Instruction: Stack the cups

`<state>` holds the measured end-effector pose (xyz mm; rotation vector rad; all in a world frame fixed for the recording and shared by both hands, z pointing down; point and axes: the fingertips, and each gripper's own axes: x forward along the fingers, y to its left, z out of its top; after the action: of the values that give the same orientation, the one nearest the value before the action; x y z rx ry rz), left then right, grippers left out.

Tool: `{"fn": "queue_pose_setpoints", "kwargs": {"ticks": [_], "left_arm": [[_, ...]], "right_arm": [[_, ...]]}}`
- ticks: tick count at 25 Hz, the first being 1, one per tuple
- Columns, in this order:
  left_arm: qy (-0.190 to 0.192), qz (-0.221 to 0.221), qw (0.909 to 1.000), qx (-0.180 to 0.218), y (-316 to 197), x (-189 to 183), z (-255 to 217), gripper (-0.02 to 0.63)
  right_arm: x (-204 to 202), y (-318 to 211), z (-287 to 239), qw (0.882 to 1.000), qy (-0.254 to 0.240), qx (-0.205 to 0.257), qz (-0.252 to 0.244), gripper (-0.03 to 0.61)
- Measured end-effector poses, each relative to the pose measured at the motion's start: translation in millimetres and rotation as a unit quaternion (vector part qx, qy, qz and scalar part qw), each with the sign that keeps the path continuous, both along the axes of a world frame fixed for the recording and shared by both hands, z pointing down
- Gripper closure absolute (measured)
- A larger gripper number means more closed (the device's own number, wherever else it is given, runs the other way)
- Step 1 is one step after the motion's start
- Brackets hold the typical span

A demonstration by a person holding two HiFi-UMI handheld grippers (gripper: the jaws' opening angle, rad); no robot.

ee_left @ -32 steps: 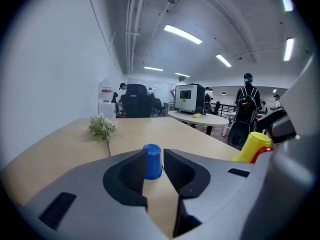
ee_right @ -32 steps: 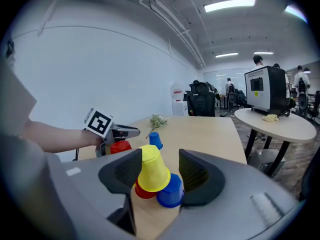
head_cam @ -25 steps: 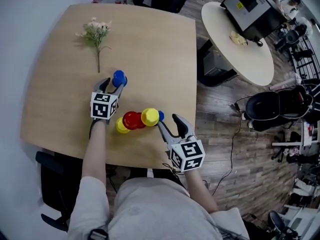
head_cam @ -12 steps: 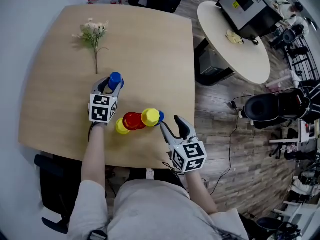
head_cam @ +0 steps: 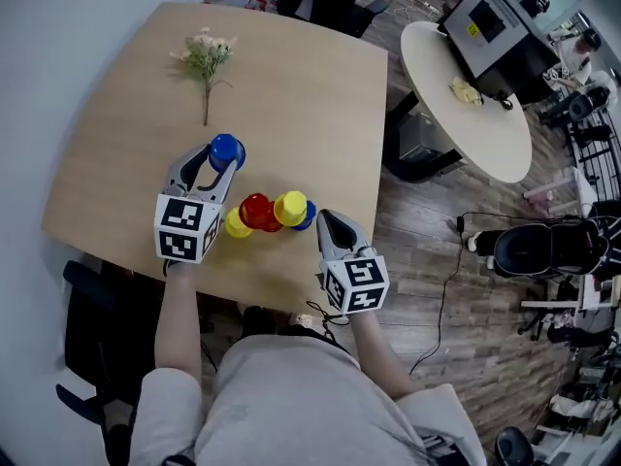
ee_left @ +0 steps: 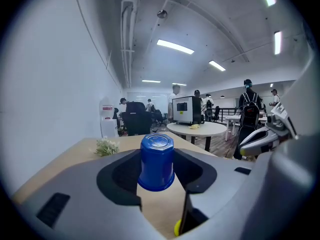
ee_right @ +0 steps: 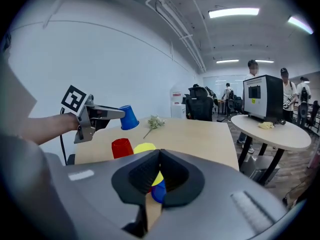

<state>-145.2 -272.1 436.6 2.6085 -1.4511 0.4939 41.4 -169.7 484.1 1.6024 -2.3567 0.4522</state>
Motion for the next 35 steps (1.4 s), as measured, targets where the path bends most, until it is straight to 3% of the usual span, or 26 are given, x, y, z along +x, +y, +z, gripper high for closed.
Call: {"fn": "queue_pose_setpoints", "kwargs": {"ticks": [7, 14, 23, 35], "left_arm": [[0.019, 0.008, 0.9997, -0.011, 59.6, 26.8, -33.0, 0.413], [0.008, 0.022, 0.9990, -0.037, 88.7, 61.7, -18.8, 0.413], [-0.011, 0.028, 0.9976, -0.062, 89.0, 87.0, 1.1, 0.411], [0.006, 0.025, 0.9976, -0.064, 88.4, 89.0, 3.9, 0.399]], "right_arm": [[-4.8, 15.8, -13.8, 0.999, -0.009, 0.011, -0.042, 0.567], [-0.7, 37.0, -19.3, 0.998, -0.016, 0.016, -0.060, 0.567], [19.0, 57.3, -19.0, 0.999, -0.017, 0.014, -0.048, 0.566], [38.4, 66.3, -18.8, 0.999, -0.020, 0.014, -0.026, 0.567]]}}
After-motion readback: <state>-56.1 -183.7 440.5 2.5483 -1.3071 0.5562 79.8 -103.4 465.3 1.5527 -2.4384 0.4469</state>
